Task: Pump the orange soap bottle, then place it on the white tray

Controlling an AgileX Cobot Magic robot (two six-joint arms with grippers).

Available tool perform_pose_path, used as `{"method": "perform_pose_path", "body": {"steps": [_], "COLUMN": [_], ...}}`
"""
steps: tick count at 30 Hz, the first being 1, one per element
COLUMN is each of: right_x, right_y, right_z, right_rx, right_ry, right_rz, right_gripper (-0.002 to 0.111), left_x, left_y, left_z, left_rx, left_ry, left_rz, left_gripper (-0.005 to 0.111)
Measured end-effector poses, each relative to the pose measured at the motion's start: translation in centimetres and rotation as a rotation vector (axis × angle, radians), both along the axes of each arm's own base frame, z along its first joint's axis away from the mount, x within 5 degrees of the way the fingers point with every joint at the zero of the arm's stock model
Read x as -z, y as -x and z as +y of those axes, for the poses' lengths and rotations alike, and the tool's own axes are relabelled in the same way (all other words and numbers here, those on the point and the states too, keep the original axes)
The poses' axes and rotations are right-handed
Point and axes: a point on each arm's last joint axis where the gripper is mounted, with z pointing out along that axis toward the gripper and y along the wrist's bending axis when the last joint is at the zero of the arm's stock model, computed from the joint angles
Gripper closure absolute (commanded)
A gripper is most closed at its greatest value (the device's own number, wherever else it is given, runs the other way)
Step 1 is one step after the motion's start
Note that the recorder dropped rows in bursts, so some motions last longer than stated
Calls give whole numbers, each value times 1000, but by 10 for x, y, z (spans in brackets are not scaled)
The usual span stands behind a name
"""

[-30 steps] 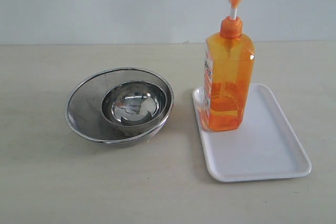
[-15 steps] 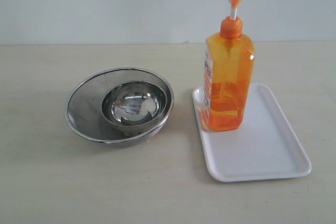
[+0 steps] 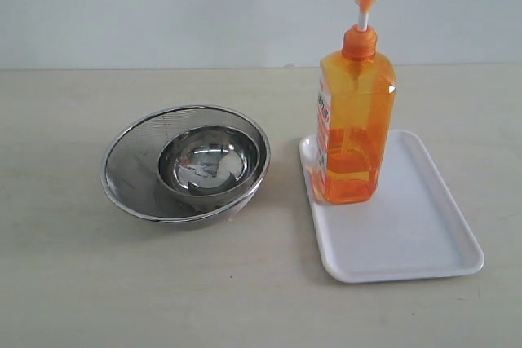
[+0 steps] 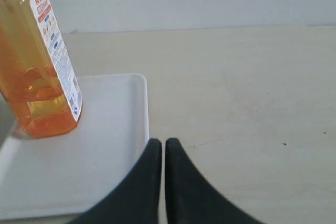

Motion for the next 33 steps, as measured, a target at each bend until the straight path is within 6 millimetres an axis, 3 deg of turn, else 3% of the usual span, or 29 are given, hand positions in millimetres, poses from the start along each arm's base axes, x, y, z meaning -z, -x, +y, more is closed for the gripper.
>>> {"method": "perform_pose_path", "body": {"steps": [10,15,19,28,30,33], "right_x": [0,0,0,1,1,1], "right_y": [0,0,0,0,0,0], "right_z": [0,0,0,0,0,0], "right_rx": [0,0,0,0,0,0], "right_ry": [0,0,0,0,0,0], "right_rz": [0,-3,-3,1,1,1], "right_gripper": [109,109,109,109,109,109], "left_x": [39,59,61,60,61,65], "left_y": [21,18,18,18,18,18], "left_z": [10,11,11,10,9,8], "left_rx": [-97,-118,-108,-16,-20,-50], "left_ry": [120,183,234,698,684,473], "left_rz": [-43,13,32,153,163,155], "left_gripper": [102,102,102,102,102,102]}}
